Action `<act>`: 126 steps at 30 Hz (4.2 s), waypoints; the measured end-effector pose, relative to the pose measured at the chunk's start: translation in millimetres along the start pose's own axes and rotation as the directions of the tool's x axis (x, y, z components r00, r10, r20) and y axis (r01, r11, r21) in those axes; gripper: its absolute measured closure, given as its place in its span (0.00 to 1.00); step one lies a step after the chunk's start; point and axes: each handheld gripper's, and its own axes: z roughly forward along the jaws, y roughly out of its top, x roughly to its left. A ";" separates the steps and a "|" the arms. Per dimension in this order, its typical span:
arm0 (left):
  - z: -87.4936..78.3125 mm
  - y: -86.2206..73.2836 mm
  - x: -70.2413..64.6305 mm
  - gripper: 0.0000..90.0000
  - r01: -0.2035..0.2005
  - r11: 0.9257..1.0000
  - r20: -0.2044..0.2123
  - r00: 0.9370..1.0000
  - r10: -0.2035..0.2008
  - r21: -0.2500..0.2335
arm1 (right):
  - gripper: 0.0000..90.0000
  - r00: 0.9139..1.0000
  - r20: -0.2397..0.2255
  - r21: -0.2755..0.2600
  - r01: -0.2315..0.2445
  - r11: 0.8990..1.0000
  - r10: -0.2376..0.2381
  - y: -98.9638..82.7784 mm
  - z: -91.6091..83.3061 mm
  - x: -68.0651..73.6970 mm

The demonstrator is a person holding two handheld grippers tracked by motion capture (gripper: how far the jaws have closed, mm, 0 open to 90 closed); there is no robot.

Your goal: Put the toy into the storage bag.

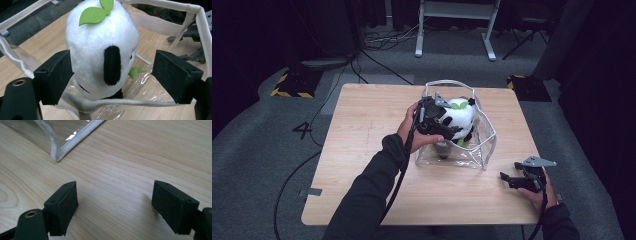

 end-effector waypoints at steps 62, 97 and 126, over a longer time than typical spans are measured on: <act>-74.5 -41.2 24.3 0.18 -0.146 0.989 -0.090 0.985 0.146 0.006 | 0.23 1.000 0.000 0.000 0.000 1.000 0.000 0.0 0.0 0.0; -80.6 -85.9 32.9 0.18 -0.167 0.981 -0.144 0.973 0.180 0.100 | 0.23 1.000 0.000 0.000 0.000 1.000 0.000 0.0 0.0 0.0; -71.6 -149.2 43.0 0.18 -0.118 0.966 -0.175 0.971 0.160 0.228 | 0.23 1.000 0.000 0.000 0.000 1.000 0.000 0.0 0.0 0.0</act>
